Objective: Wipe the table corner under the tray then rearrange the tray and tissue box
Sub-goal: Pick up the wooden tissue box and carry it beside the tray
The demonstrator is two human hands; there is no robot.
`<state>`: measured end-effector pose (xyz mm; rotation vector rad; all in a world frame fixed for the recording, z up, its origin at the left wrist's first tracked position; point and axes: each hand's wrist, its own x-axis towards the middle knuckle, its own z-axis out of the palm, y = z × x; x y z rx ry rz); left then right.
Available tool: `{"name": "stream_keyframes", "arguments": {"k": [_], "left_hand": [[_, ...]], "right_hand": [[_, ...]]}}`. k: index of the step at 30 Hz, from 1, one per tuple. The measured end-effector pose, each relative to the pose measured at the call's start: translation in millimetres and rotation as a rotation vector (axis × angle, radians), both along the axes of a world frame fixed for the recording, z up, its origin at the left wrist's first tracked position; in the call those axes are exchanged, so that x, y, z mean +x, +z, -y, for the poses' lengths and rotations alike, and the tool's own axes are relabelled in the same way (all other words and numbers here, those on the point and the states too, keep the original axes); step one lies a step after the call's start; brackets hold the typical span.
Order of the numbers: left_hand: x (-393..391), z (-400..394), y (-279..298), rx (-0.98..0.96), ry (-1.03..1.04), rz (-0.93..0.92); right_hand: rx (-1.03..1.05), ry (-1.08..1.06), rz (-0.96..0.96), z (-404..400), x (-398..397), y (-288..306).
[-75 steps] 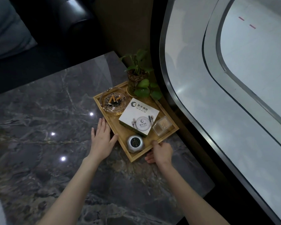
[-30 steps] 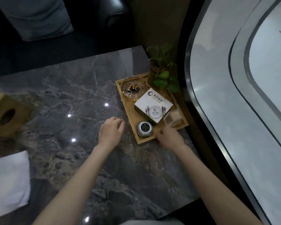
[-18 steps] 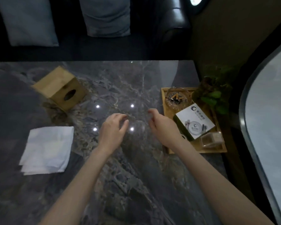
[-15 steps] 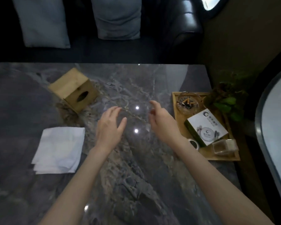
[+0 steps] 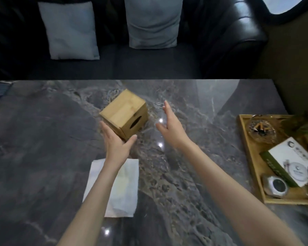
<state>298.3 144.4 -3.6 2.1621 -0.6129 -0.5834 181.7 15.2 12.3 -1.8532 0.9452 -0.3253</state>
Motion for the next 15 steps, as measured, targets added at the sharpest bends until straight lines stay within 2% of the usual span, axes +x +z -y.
{"name": "stream_keyframes", "arguments": {"k": [3,6,15], "left_hand": [[21.6,2.7,-14.2,0.016,0.008,-0.078],[38.5,5.8,-24.9,-0.056,-0.008,-0.109],[56.0,10.2,-34.4,-0.081,0.022,0.024]], "right_hand": [[0.093,-0.001,-0.025,1.9,29.2,-9.5],[0.130,0.000,-0.052,6.1,49.5,-17.5],[0.063,-0.019,-0.023,9.8,65.0,-36.1]]}}
